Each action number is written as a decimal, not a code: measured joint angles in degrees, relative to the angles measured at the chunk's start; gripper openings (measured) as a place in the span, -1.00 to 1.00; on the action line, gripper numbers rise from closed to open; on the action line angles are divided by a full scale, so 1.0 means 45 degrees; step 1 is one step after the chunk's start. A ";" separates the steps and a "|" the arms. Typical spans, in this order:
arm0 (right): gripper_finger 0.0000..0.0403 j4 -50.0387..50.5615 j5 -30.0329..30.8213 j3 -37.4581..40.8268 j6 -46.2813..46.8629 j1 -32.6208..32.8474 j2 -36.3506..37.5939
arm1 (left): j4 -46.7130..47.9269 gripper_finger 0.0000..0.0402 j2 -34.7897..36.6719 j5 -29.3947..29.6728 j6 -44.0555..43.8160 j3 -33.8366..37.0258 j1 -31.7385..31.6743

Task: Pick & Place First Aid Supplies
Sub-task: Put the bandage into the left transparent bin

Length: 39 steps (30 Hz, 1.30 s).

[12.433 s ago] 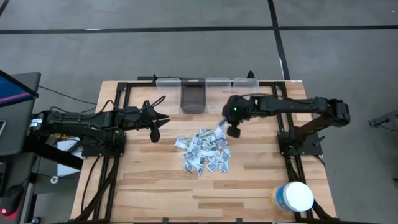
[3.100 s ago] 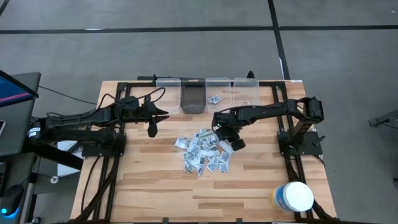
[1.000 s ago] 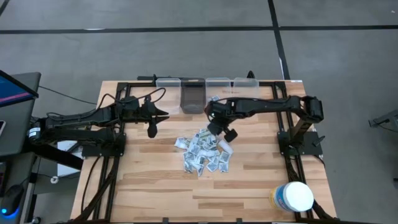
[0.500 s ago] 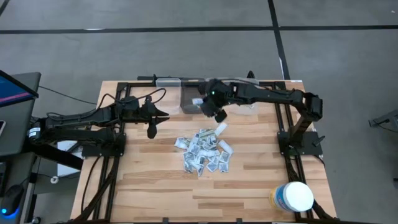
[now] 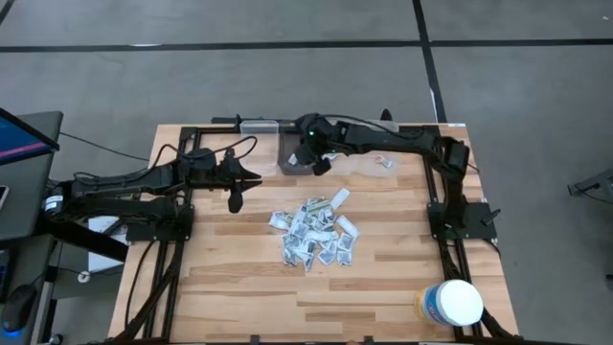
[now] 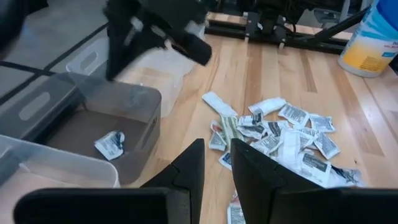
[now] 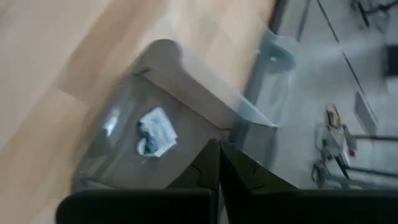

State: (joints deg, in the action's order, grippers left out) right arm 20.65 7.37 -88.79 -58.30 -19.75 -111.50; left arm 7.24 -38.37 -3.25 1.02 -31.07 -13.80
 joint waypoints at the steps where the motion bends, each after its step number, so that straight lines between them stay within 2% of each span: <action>1: -1.00 -0.0088 0.0348 -0.0207 0.0142 0.0063 -0.0040 | -0.0021 -0.61 -0.0009 -0.0005 -0.0001 0.0000 0.0000; 6: -1.00 0.0004 0.1018 -0.0680 0.0600 0.0199 0.0024 | -0.0019 -0.61 -0.0010 -0.0005 0.0009 0.0000 0.0001; 10: -1.00 0.0184 0.0861 -0.0784 0.1528 0.0311 0.0760 | -0.0014 -0.61 -0.0010 -0.0010 0.0032 0.0000 0.0005; 12: -1.00 0.0805 0.0200 -0.0784 0.2252 0.0290 0.1178 | -0.0016 -0.61 -0.0010 -0.0047 0.0033 0.0000 0.0000; 17: -1.00 0.2748 -0.2492 -0.0679 0.3871 0.0166 0.2542 | -0.0005 -0.61 -0.0010 -0.0058 0.0038 0.0000 0.0005; 21: -1.00 0.3825 -0.3547 0.0087 0.4428 0.0142 0.3660 | -0.0009 -0.61 -0.0010 -0.0053 0.0038 -0.0002 0.0005; 27: -1.00 0.4676 -0.4007 0.2339 0.4734 0.0678 0.4992 | -0.0009 -0.61 -0.0010 -0.0053 0.0038 0.0000 0.0001; 34: -1.00 0.4422 -0.4011 0.5094 0.6472 0.1863 0.5473 | -0.0048 -0.61 0.0000 -0.0097 0.0010 0.0000 0.0000; 39: -1.00 0.3899 -0.4013 0.6067 0.7694 0.2686 0.4913 | -0.0048 -0.61 0.0000 -0.0246 0.0004 0.0000 0.0001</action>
State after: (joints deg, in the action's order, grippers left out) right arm 38.20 -10.69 -61.48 -23.67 -7.66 -89.40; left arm 7.03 -38.37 -4.35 1.04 -31.07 -13.80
